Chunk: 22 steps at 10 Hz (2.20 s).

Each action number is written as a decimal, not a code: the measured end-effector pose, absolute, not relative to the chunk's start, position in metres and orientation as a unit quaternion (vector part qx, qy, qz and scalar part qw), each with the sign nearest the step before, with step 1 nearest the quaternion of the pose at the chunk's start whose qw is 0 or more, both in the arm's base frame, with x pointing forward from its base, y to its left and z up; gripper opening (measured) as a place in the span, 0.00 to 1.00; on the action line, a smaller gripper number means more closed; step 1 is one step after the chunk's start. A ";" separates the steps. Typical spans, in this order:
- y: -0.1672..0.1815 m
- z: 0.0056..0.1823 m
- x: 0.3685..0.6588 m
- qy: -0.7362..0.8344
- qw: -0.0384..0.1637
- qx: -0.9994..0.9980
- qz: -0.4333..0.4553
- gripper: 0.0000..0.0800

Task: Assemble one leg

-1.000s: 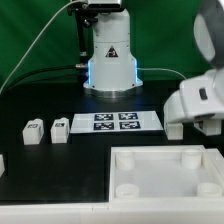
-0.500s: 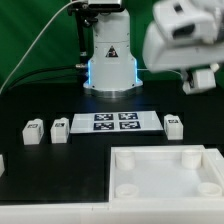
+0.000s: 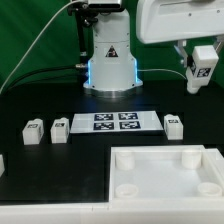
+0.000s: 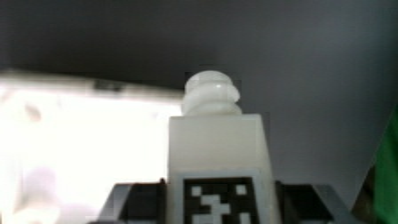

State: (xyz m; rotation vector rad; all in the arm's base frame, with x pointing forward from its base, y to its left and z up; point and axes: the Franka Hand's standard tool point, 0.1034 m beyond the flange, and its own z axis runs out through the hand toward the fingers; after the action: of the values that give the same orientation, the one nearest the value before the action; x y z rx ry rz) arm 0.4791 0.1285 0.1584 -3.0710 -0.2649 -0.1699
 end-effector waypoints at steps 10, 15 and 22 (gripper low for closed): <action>0.095 0.208 0.573 -0.099 0.032 -0.969 -0.223 0.36; 0.109 0.174 0.608 -0.098 0.046 -0.967 -0.230 0.36; 0.114 0.136 0.602 -0.098 0.050 -0.968 -0.227 0.36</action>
Offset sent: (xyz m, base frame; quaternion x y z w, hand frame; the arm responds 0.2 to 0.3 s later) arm 0.0861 -0.0190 0.0456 0.0149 0.2257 -0.0148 0.9740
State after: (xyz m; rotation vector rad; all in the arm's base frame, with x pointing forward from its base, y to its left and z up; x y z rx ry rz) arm 0.6017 0.1142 0.1359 -2.9481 -0.2974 -0.6907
